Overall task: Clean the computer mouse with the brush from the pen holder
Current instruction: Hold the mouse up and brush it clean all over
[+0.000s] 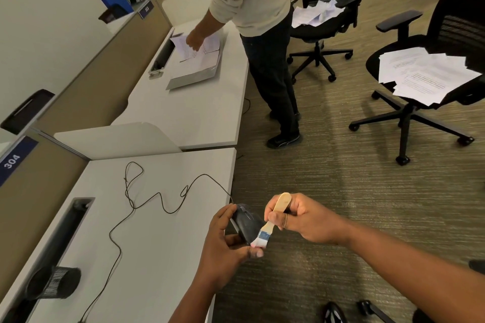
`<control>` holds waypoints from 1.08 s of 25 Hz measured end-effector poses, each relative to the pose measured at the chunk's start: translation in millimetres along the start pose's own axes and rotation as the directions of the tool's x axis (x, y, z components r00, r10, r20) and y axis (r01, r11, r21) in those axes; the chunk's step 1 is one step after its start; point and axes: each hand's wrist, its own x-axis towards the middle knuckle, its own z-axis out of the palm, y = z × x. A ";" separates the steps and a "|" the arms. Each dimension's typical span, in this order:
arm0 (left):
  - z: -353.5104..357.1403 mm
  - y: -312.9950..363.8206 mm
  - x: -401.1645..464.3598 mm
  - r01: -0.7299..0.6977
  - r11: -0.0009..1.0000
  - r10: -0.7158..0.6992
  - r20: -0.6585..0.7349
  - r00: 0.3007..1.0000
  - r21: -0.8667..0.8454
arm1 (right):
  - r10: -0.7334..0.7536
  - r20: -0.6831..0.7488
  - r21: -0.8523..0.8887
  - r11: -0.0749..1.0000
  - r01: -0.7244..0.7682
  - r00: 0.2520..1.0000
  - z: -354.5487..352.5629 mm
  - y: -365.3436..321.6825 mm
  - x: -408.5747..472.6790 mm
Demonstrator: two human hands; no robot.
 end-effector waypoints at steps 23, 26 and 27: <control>-1.1 3.3 -0.1 -0.040 0.997 0.045 0.069 0.997 -0.073 | 0.008 -0.001 0.064 0.998 -0.008 1.000 -8.0 1.4 2.8; -0.7 0.6 0.2 -0.031 0.997 0.038 0.085 0.996 -0.073 | 0.001 -0.010 0.109 0.994 0.000 1.000 -7.3 0.0 2.9; -0.6 0.2 0.5 -0.025 0.997 0.031 0.088 0.996 -0.076 | 0.003 -0.015 0.142 0.990 -0.001 1.000 -6.7 -0.5 2.9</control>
